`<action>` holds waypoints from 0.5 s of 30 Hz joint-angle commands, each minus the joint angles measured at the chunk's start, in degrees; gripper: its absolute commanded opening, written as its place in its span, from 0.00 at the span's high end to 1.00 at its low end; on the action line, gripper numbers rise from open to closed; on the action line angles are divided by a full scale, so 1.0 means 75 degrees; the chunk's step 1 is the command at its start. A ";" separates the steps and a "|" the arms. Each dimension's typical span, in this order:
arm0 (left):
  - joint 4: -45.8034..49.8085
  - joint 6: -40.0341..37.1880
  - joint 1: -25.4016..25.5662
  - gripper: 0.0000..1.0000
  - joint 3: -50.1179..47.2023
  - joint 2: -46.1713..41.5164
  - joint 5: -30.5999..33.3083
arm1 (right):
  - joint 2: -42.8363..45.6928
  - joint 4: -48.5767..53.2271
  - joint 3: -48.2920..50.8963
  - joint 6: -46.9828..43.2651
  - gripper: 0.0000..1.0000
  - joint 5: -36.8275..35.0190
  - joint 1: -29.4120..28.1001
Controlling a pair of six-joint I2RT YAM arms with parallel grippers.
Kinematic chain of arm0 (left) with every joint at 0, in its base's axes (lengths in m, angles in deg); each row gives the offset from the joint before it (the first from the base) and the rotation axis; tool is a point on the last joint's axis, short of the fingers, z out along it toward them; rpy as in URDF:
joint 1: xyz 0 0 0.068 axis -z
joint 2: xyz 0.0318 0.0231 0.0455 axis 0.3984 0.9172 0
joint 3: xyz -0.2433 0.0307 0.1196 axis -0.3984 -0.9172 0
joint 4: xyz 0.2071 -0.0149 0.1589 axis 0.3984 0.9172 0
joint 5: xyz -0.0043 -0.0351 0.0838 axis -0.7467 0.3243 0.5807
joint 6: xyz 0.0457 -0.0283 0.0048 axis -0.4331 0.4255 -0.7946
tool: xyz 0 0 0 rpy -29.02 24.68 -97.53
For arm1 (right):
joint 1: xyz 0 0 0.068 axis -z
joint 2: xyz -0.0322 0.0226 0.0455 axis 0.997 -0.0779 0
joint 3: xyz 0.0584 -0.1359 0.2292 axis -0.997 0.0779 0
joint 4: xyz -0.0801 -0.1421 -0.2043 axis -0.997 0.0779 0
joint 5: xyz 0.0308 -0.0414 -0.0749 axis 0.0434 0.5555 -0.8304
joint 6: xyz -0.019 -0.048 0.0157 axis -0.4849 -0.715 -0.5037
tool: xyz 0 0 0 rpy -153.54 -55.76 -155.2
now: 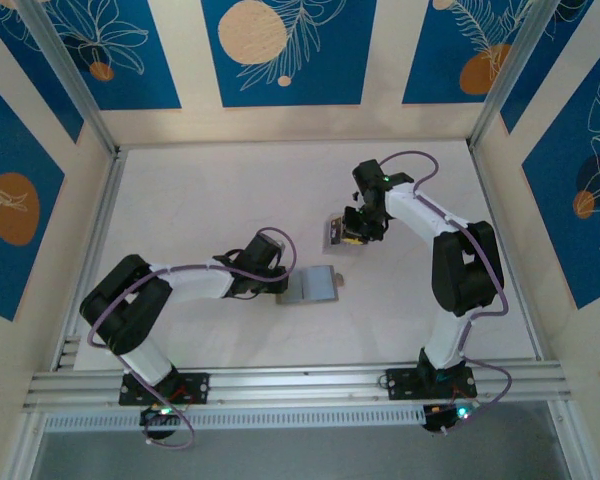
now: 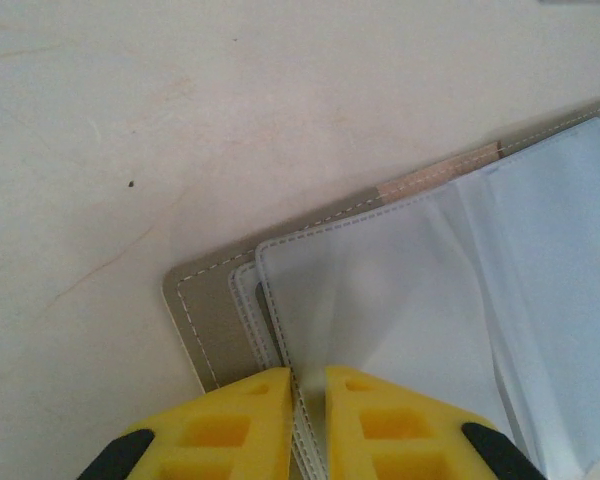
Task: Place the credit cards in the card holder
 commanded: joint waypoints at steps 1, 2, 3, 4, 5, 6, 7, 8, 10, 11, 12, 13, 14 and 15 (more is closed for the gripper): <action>0.0880 -0.0086 0.0109 0.86 -0.0408 0.0642 -0.0048 | 0.0157 0.0248 -0.0233 -0.0104 0.81 -0.0493 0.0091; 0.0869 -0.0085 0.0113 0.86 -0.0405 0.0653 -0.0054 | 0.0093 0.0318 -0.0362 -0.0150 0.79 -0.0607 0.0130; 0.0847 -0.0074 0.0109 0.86 -0.0398 0.0666 -0.0065 | -0.0031 0.0402 -0.0523 -0.0203 0.78 -0.0708 0.0182; 0.0849 -0.0067 0.0112 0.85 -0.0395 0.0677 -0.0066 | -0.0172 0.0472 -0.0673 -0.0259 0.78 -0.0771 0.0220; 0.0840 -0.0057 0.0108 0.86 -0.0394 0.0678 -0.0066 | -0.0280 0.0492 -0.0791 -0.0308 0.78 -0.0801 0.0241; 0.0832 -0.0052 0.0107 0.86 -0.0395 0.0672 -0.0066 | -0.0408 0.0503 -0.0921 -0.0340 0.78 -0.0847 0.0266; 0.0847 -0.0038 0.0105 0.86 -0.0395 0.0666 -0.0054 | -0.0533 0.0525 -0.1049 -0.0369 0.78 -0.0895 0.0285; 0.0855 -0.0037 0.0111 0.86 -0.0405 0.0660 -0.0054 | -0.0645 0.0554 -0.1161 -0.0385 0.78 -0.0917 0.0291; 0.0849 -0.0033 0.0106 0.86 -0.0418 0.0620 -0.0042 | -0.0848 0.0567 -0.1360 -0.0436 0.79 -0.0971 0.0294; 0.0861 -0.0038 0.0107 0.86 -0.0429 0.0608 -0.0031 | -0.0946 0.0583 -0.1433 -0.0445 0.79 -0.0994 0.0302; 0.0863 -0.0028 0.0108 0.86 -0.0439 0.0602 -0.0019 | -0.1031 0.0606 -0.1503 -0.0459 0.79 -0.1031 0.0292; 0.0856 -0.0026 0.0111 0.86 -0.0440 0.0596 -0.0019 | -0.1113 0.0630 -0.1565 -0.0465 0.80 -0.1045 0.0292; 0.0864 -0.0025 0.0105 0.86 -0.0442 0.0591 -0.0019 | -0.1170 0.0646 -0.1589 -0.0466 0.80 -0.1029 0.0292; 0.0866 -0.0019 0.0107 0.86 -0.0450 0.0590 -0.0019 | -0.1208 0.0622 -0.1598 -0.0476 0.80 -0.1000 0.0289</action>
